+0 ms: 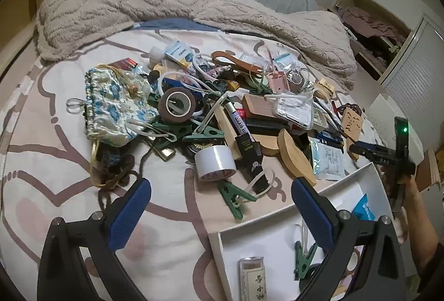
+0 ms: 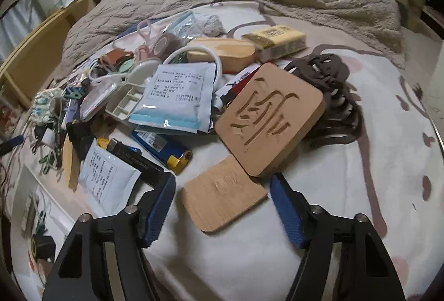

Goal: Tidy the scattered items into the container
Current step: 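Reach the left tool toward the pile while the right tool approaches the wooden tags, then grasp the white tape roll with the left tool while the right tool grasps the light wooden tag, then lift the tape roll with the left tool while the right tool lifts the wooden tag, then carry the tape roll and wooden tag with both tools over the white box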

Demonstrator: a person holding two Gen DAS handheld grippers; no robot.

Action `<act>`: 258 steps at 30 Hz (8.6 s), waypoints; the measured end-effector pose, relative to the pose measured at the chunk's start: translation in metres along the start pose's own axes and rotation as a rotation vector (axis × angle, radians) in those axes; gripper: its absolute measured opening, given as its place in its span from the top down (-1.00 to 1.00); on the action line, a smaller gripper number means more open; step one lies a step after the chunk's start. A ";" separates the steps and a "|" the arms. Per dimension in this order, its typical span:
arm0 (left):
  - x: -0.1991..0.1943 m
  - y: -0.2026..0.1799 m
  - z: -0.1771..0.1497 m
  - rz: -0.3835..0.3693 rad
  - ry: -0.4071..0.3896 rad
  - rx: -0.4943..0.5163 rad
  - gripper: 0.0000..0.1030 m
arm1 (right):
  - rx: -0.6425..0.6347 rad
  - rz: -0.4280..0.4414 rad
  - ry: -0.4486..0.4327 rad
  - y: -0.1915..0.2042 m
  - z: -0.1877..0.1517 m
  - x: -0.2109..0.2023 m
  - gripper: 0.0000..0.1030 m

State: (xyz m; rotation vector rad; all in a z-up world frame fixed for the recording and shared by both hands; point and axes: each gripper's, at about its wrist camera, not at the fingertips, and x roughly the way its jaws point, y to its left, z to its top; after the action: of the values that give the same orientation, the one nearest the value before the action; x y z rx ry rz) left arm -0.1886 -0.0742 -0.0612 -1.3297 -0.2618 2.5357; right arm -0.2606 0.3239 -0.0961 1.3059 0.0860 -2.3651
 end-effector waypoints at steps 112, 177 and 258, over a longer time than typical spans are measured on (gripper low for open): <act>-0.021 0.073 -0.113 0.296 -0.155 -0.052 -0.36 | 0.035 -0.262 -0.010 -0.004 -0.072 -0.052 -0.26; -0.023 0.072 -0.115 0.300 -0.174 -0.050 -0.39 | -0.157 -0.370 0.002 0.034 -0.077 -0.044 -0.38; -0.081 -0.092 -0.152 -0.072 -0.176 0.159 0.14 | -0.530 0.012 0.460 0.204 -0.153 -0.097 -0.09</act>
State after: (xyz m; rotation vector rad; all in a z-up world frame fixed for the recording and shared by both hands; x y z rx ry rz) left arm -0.0047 -0.0067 -0.0579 -1.0232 -0.1356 2.5550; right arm -0.0124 0.2122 -0.0703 1.5185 0.7789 -1.7998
